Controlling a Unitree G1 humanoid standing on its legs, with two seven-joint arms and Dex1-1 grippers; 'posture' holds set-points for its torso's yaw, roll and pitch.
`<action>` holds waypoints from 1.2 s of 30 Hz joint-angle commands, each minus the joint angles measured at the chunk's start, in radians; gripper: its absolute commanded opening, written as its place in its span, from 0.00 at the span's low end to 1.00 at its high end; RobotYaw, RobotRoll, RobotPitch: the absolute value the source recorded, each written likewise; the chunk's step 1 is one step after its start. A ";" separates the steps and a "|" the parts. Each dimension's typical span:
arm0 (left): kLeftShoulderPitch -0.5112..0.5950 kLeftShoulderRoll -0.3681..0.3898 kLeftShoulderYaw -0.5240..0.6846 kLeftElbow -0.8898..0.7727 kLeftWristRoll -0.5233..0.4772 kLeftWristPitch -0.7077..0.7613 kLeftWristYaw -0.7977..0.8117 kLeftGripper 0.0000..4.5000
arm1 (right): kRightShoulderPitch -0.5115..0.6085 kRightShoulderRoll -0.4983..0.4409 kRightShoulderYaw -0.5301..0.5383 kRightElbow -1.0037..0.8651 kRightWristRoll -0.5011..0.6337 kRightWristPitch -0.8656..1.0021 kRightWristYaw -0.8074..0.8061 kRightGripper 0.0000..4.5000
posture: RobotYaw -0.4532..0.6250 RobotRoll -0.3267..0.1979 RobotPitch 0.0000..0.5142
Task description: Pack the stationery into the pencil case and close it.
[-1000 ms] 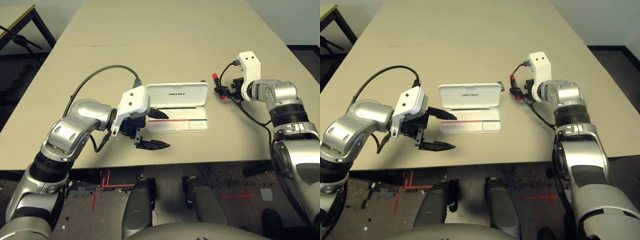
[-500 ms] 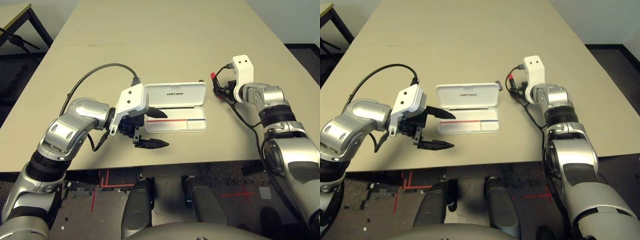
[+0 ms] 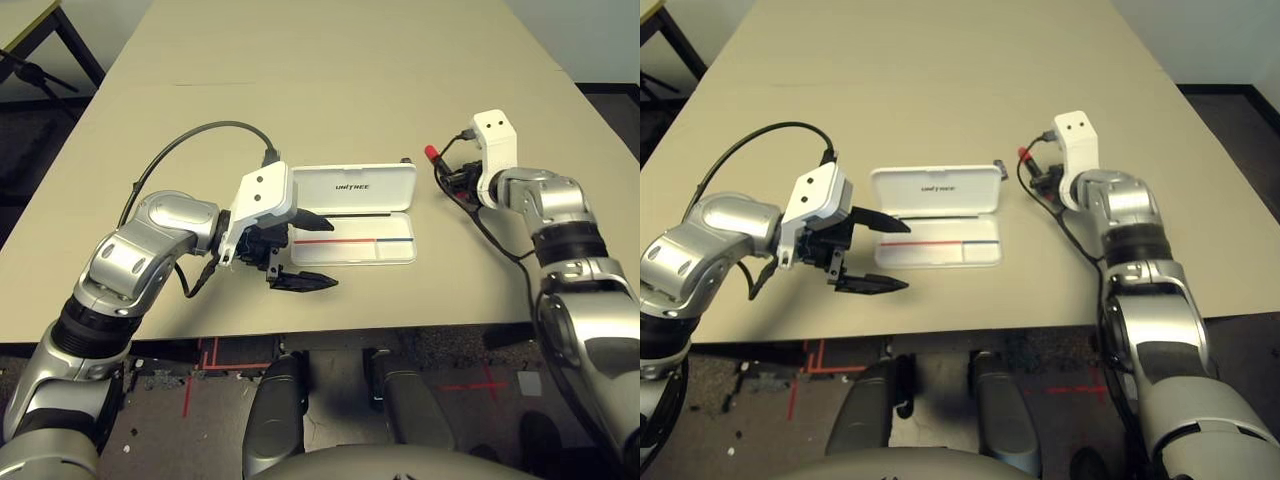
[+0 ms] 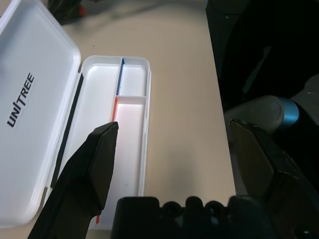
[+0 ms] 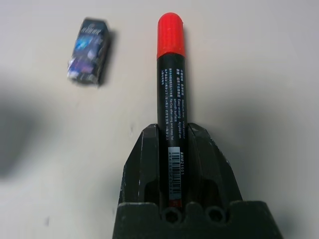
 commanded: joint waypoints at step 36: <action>0.018 0.130 0.091 0.144 -0.017 -0.142 -0.109 1.00 | 0.105 -0.207 0.254 -0.412 0.103 -0.324 0.682 0.12 | 0.41 0.62 0.30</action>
